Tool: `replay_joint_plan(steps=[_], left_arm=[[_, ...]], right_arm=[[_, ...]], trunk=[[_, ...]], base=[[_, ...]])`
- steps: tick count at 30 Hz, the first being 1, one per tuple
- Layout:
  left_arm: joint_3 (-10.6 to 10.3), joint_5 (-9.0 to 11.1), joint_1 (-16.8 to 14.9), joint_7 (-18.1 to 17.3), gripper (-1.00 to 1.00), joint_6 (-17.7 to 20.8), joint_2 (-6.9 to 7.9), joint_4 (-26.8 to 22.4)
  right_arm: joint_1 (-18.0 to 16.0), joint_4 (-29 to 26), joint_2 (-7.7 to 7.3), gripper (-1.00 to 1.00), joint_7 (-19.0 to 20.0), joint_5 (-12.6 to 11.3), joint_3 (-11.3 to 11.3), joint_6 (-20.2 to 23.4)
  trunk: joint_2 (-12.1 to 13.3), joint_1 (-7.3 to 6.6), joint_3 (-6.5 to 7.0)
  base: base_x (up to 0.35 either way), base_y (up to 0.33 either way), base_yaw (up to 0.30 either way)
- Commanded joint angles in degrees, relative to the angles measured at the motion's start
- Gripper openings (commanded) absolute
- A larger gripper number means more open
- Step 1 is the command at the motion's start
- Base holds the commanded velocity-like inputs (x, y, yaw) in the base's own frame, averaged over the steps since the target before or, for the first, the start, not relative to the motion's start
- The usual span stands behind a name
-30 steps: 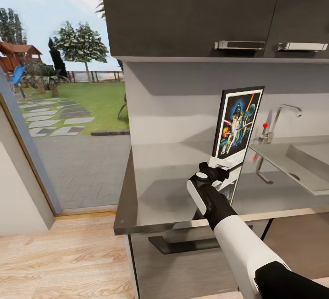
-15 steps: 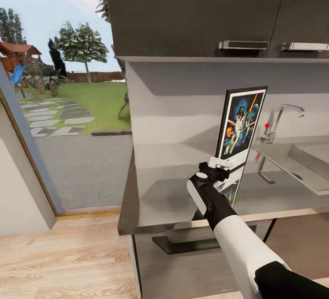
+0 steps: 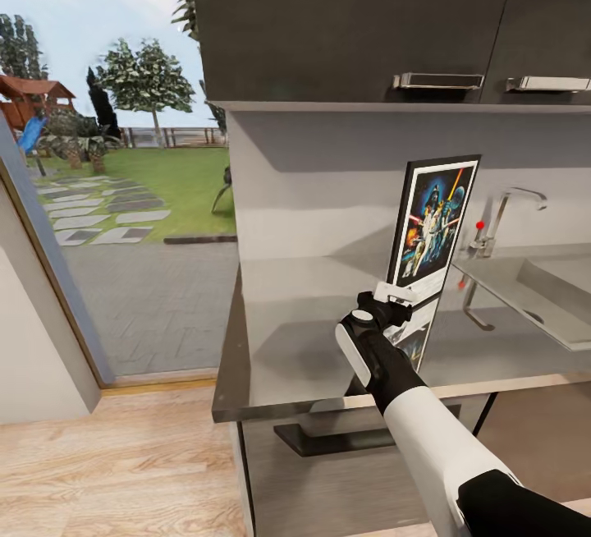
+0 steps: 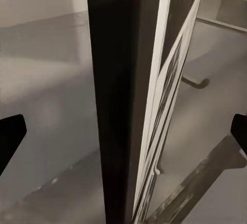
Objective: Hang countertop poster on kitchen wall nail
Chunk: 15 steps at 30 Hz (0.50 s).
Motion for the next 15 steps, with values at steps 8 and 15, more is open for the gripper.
replay_joint_plan(steps=[8, 15], left_arm=[[0.2, 0.0, 0.0, -0.4, 1.0, 0.0, -0.03, -0.1], [0.2, 0.0, 0.0, -0.4, 1.0, 0.0, -0.03, -0.1]], right_arm=[[0.0, -0.1, -0.04, 1.0, -0.4, -0.2, 0.2, 0.6], [0.0, -0.1, -0.04, 1.0, -0.4, -0.3, 0.2, 0.6]], trunk=[[0.0, 0.0, -0.05], [0.0, 0.0, -0.05]], base=[[0.0, 0.004, 0.0], [0.0, 0.005, 0.0]])
